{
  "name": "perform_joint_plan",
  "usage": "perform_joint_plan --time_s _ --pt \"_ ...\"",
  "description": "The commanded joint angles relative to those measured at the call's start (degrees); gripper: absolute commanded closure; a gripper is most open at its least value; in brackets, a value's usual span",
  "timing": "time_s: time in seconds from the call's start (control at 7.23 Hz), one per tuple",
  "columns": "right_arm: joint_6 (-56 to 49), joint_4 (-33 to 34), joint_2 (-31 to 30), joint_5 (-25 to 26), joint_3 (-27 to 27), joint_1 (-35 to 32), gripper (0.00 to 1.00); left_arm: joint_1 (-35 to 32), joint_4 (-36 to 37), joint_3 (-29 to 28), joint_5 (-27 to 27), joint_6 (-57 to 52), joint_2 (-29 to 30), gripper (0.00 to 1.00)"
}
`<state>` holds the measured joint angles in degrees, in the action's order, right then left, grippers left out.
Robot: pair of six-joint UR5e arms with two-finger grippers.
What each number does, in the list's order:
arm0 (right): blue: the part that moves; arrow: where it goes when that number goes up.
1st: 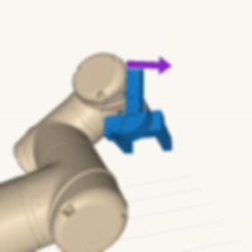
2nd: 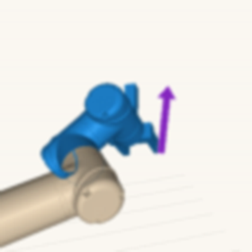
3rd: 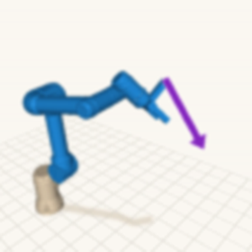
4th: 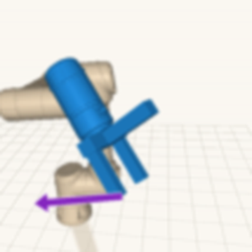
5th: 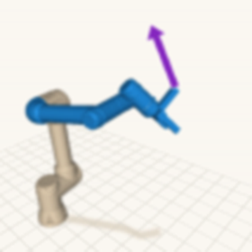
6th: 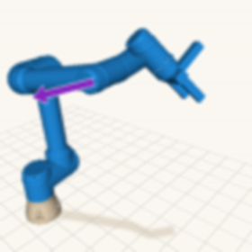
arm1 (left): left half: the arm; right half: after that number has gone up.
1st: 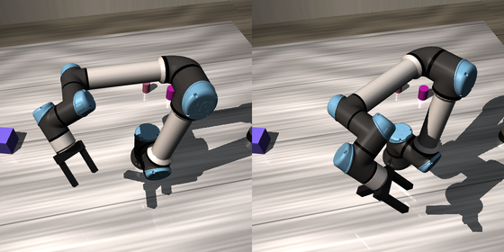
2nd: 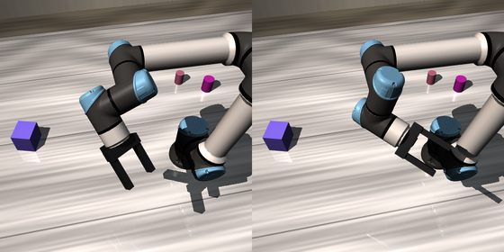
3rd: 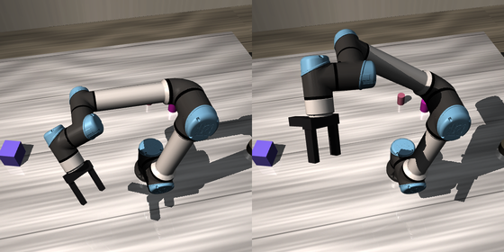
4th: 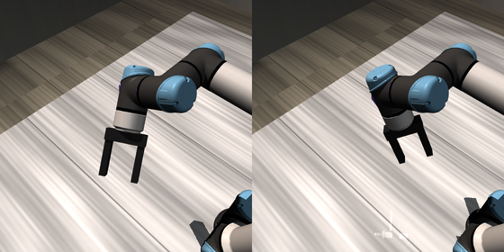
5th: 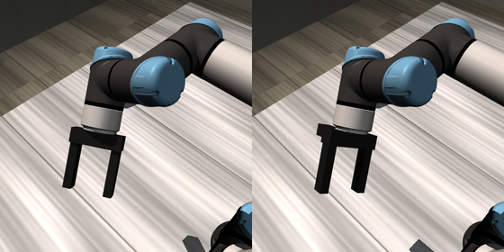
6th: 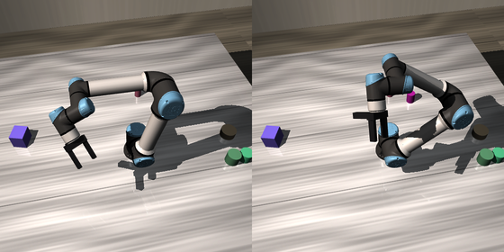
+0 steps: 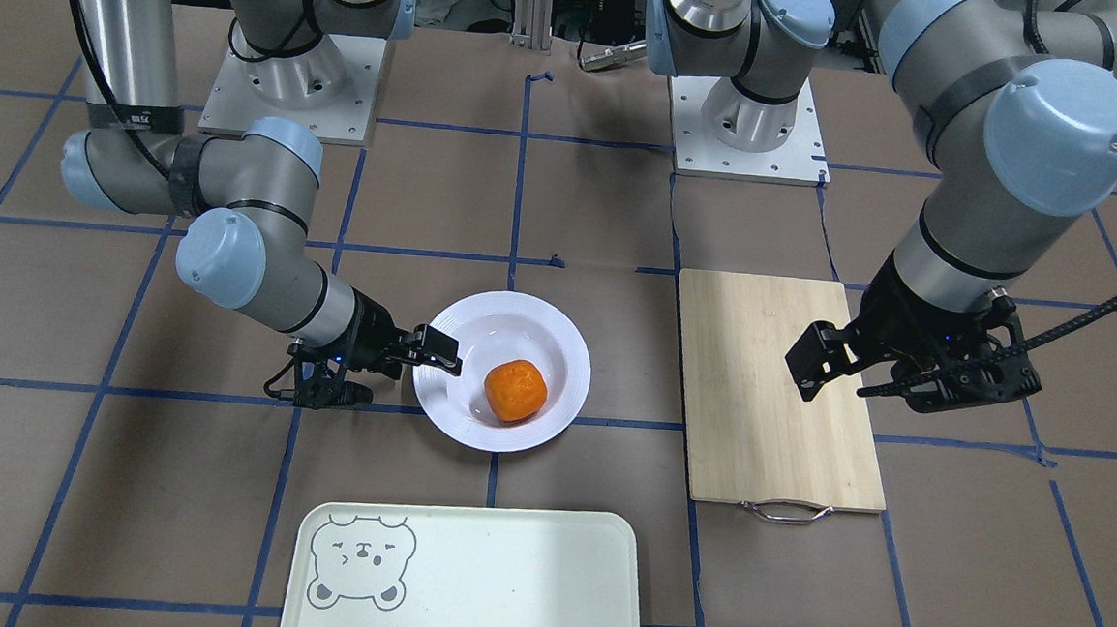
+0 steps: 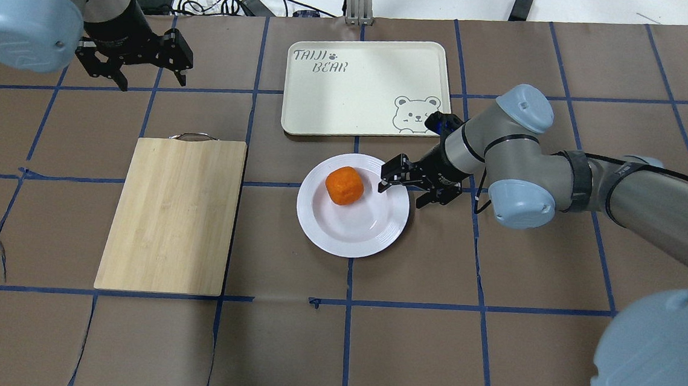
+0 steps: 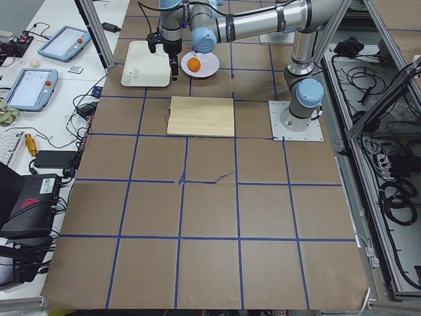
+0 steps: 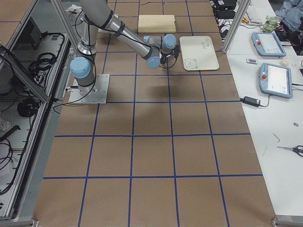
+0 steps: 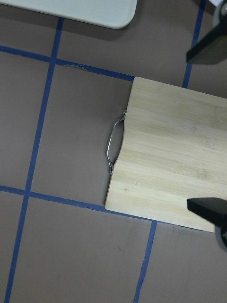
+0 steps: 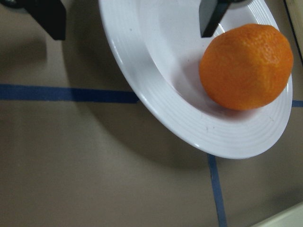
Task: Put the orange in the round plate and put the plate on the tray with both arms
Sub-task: 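Move the right gripper to the plate rim while the left gripper withdraws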
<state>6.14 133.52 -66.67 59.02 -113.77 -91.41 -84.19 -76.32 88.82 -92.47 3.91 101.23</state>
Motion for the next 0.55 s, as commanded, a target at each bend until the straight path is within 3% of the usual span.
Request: perform_joint_plan --time_s 0.0,0.28,0.41 --pt "1.06 3.65 1.80 -0.14 -1.53 -1.13 0.00 -1.06 -8.53 0.22 3.69 -1.01 -4.43 0.00" --pt "1.07 5.00 1.81 -0.14 -3.12 -2.19 0.00 -0.80 -16.38 0.65 3.44 -6.25 -8.83 0.00" --pt "0.98 5.08 1.90 -0.05 -3.12 -2.20 0.09 -0.88 -17.80 0.74 3.26 -7.15 -9.46 0.00"
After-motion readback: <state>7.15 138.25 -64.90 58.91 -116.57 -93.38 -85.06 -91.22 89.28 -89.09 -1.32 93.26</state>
